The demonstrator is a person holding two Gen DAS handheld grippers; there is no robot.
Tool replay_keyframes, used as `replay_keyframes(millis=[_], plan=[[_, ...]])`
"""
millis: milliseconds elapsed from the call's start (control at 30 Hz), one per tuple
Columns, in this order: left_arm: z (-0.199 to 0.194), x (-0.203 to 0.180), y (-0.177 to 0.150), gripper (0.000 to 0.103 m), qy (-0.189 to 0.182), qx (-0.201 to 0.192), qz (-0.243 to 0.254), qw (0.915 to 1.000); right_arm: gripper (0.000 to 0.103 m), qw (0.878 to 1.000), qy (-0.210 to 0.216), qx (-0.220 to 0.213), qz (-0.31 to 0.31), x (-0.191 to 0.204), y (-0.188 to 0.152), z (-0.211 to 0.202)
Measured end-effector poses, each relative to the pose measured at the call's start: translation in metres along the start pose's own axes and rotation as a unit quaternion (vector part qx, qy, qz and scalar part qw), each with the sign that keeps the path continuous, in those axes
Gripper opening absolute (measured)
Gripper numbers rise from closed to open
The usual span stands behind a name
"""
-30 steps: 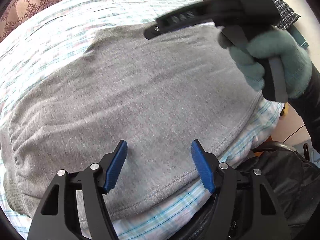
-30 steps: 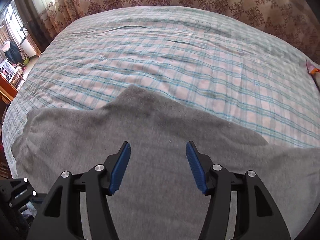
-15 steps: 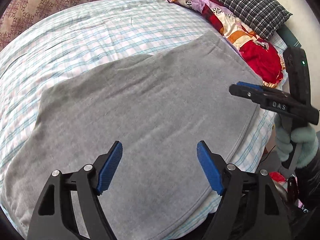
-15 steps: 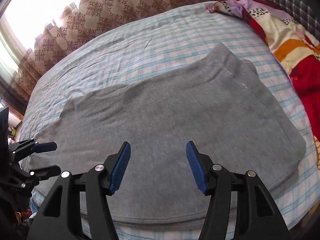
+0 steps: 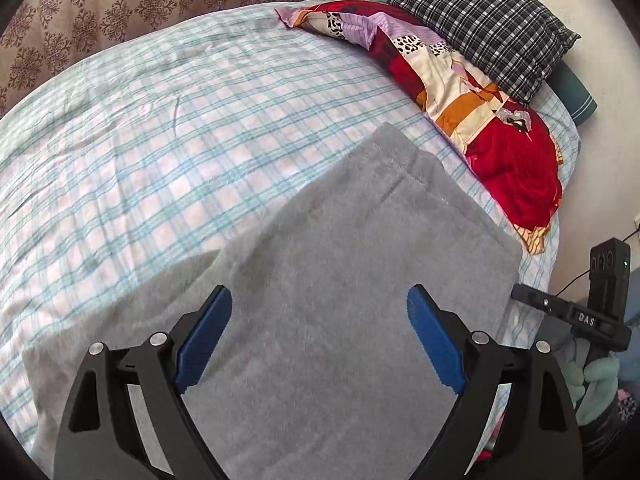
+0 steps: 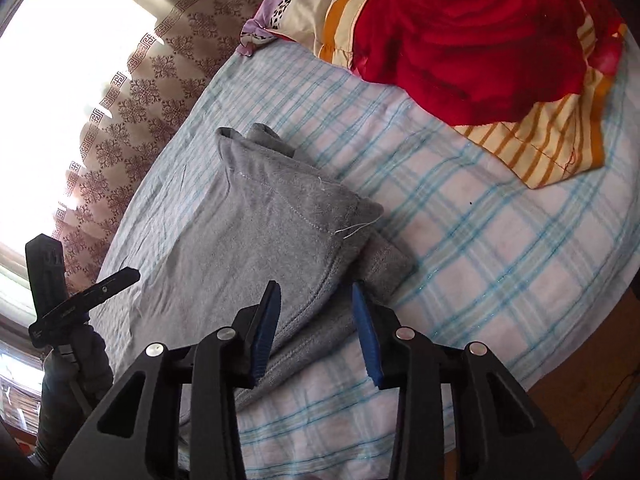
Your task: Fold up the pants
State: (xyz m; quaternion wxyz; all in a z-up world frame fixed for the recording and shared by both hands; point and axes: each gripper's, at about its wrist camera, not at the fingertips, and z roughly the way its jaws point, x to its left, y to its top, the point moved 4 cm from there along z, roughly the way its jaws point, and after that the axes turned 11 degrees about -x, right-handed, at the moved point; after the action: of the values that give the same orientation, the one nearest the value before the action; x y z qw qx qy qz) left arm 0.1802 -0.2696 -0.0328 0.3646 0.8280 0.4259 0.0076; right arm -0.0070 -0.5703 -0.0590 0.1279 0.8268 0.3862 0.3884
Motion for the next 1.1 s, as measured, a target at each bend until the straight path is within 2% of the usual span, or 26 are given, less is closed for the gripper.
replay_keyframes(millis=[267, 500, 633, 733, 800, 900, 967, 1033, 1100], plan=[[0.065, -0.016, 0.057, 0.094, -0.052, -0.005, 0.003, 0.9986, 0.036, 1.0, 0.01, -0.014, 0.012, -0.003, 0.014, 0.013], [0.126, -0.043, 0.089, 0.094, -0.117, 0.016, 0.044, 0.992, 0.036, 0.999, 0.021, -0.028, 0.016, -0.006, 0.011, 0.017], [0.155, -0.053, 0.09, 0.093, -0.155, 0.043, 0.057, 0.9853, 0.035, 0.999, 0.024, -0.026, 0.036, -0.01, 0.005, 0.012], [0.164, -0.064, 0.087, 0.093, -0.204, 0.059, 0.064, 0.9751, 0.035, 0.999, 0.022, -0.023, 0.039, -0.01, 0.004, 0.013], [0.166, -0.072, 0.085, 0.087, -0.22, 0.063, 0.076, 0.9705, 0.035, 0.999, 0.021, -0.021, 0.039, -0.009, 0.007, 0.019], [0.171, -0.076, 0.079, 0.059, -0.218, 0.079, 0.079, 0.9695, 0.034, 0.999, 0.018, -0.022, 0.04, -0.009, 0.01, 0.026], [0.169, -0.074, 0.077, 0.043, -0.218, 0.085, 0.072, 0.9696, 0.025, 0.999, 0.011, -0.027, 0.029, -0.007, 0.011, 0.026], [0.16, -0.075, 0.077, 0.037, -0.221, 0.077, 0.073, 0.9695, 0.016, 0.999, 0.009, -0.029, 0.028, -0.007, 0.012, 0.025], [0.15, -0.077, 0.079, 0.036, -0.215, 0.068, 0.083, 0.9707, 0.013, 0.999, 0.01, -0.033, 0.022, -0.004, 0.012, 0.021]])
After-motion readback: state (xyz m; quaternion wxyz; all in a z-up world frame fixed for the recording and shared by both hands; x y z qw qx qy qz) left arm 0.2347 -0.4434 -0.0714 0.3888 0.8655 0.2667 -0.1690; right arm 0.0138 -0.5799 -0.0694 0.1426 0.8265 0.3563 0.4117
